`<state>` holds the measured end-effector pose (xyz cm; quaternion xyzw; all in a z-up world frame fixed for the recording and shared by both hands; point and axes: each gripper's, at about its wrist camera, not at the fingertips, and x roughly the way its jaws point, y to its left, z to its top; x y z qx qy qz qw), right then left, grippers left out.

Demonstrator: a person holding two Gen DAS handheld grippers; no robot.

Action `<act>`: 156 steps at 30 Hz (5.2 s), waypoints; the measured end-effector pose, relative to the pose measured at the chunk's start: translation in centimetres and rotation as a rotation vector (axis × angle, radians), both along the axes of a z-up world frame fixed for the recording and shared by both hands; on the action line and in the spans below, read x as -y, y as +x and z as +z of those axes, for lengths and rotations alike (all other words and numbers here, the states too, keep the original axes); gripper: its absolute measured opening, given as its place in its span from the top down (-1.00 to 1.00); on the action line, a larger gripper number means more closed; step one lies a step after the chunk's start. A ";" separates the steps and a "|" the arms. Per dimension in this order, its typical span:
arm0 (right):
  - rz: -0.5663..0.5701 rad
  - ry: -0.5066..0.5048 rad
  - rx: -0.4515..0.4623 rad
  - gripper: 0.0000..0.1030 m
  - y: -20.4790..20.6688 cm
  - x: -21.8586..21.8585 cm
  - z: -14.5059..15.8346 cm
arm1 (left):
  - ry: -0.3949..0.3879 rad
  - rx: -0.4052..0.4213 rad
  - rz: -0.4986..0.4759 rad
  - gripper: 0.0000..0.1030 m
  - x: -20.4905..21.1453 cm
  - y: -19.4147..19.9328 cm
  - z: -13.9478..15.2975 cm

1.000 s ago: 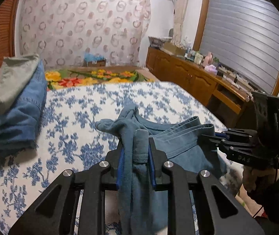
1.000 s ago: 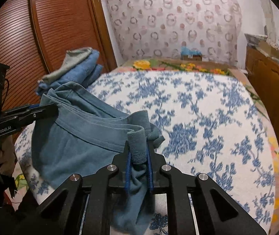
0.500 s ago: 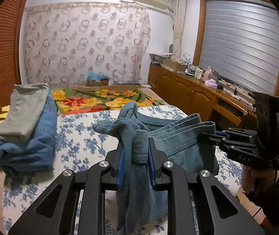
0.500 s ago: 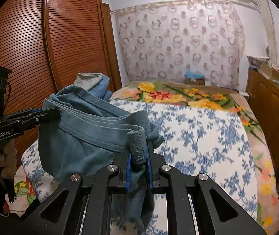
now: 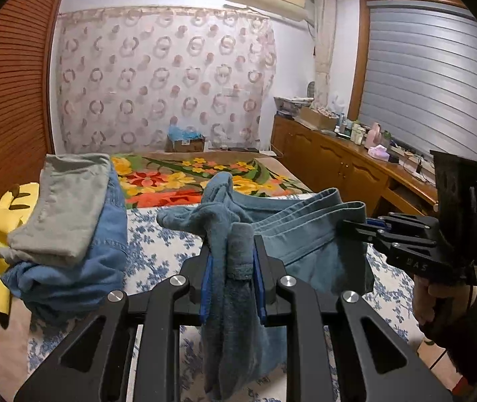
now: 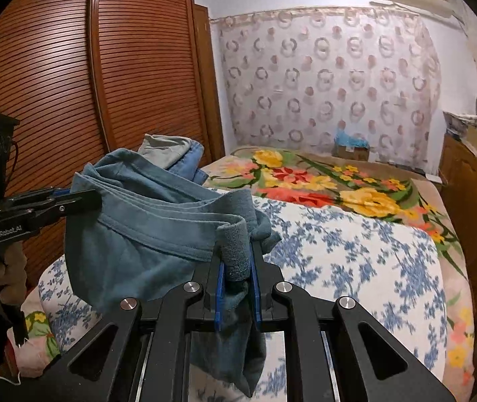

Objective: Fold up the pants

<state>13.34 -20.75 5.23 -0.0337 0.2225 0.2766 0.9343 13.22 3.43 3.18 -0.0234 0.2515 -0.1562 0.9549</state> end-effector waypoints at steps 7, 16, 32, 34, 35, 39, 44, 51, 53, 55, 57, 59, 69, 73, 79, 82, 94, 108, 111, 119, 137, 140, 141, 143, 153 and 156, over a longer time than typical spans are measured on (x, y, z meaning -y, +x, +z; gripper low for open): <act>0.034 0.006 0.031 0.75 3.2 -0.9 1.1 | 0.008 0.023 0.044 0.58 -1.5 0.7 0.5; 0.094 -0.014 0.081 0.75 7.2 -3.8 1.7 | 0.010 0.037 0.120 0.58 -4.6 2.3 1.1; 0.179 -0.025 0.142 0.75 15.6 -8.5 2.6 | 0.015 0.054 0.242 0.58 -10.1 6.2 2.0; 0.184 -0.026 0.148 0.75 16.5 -9.0 2.7 | 0.008 0.060 0.246 0.58 -10.6 6.6 2.2; 0.187 -0.028 0.153 0.75 16.9 -9.2 2.8 | 0.002 0.065 0.249 0.58 -10.8 6.7 2.3; 0.205 -0.039 0.182 0.75 18.6 -10.7 3.4 | -0.012 0.074 0.264 0.58 -11.7 7.1 2.2; 0.241 -0.050 0.207 0.75 20.4 -13.0 3.5 | -0.048 0.098 0.285 0.58 -12.6 6.8 2.8; 0.325 -0.049 0.177 0.75 24.0 -15.9 2.5 | -0.063 0.081 0.348 0.58 -14.6 6.9 1.8; 0.348 -0.052 0.153 0.75 25.3 -17.0 1.9 | -0.070 0.055 0.370 0.58 -15.3 7.3 0.9; 0.375 -0.059 0.133 0.75 26.4 -18.2 1.5 | -0.076 0.038 0.388 0.58 -16.0 7.5 0.2; 0.392 -0.073 0.120 0.75 27.4 -19.2 1.0 | -0.075 0.022 0.406 0.58 -16.5 7.4 -0.6; 0.409 -0.089 0.110 0.75 28.2 -20.1 0.6 | -0.079 0.000 0.421 0.58 -16.9 7.4 -1.3; 0.441 -0.108 0.059 0.53 31.2 -23.3 0.2 | -0.093 -0.067 0.459 0.44 -17.9 7.1 -3.5; 0.433 -0.078 0.071 0.21 30.8 -22.9 0.7 | -0.108 -0.063 0.458 0.21 -18.2 6.7 -3.5; 0.416 -0.074 0.112 0.05 30.4 -20.8 1.3 | -0.071 -0.020 0.461 -0.04 -17.6 6.3 -2.4; 0.398 -0.071 0.102 0.04 30.3 -19.4 0.8 | -0.049 0.014 0.460 -0.05 -17.1 5.8 -1.6; 0.243 -0.114 0.024 0.04 31.8 -19.3 -0.3 | 0.026 -0.081 0.482 -0.06 -17.1 7.7 -3.5; 0.220 -0.084 -0.006 0.04 30.1 -22.2 0.7 | 0.049 -0.116 0.495 -0.08 -16.8 7.2 -4.3; 0.240 -0.072 0.006 0.04 28.1 -21.7 0.7 | 0.054 -0.109 0.492 -0.09 -16.5 6.8 -3.8; 0.236 -0.037 -0.010 0.04 22.0 -17.6 0.7 | 0.071 -0.073 0.435 -0.48 -14.2 4.8 -2.4; 0.076 0.003 0.005 -0.11 9.3 -7.7 0.7 | 0.111 -0.030 0.283 -0.92 -7.4 0.2 -0.3; 0.034 0.009 0.008 -0.21 7.3 -5.9 0.9 | 0.106 -0.018 0.249 -0.92 -6.0 -0.5 0.1; 0.018 0.013 0.010 -0.24 6.6 -5.3 1.0 | 0.104 -0.013 0.241 -0.92 -5.6 -0.6 0.2; -0.008 0.021 0.015 -0.33 5.1 -4.5 1.1 | 0.109 -0.010 0.232 -0.92 -4.6 -1.0 0.3; -0.200 0.008 0.052 -0.39 -3.5 -1.4 2.3 | 0.077 -0.006 0.176 -0.92 -0.3 -2.3 0.6; -0.255 0.015 0.073 -0.39 -6.0 -0.9 2.8 | 0.082 0.008 0.160 -0.92 1.0 -2.7 1.2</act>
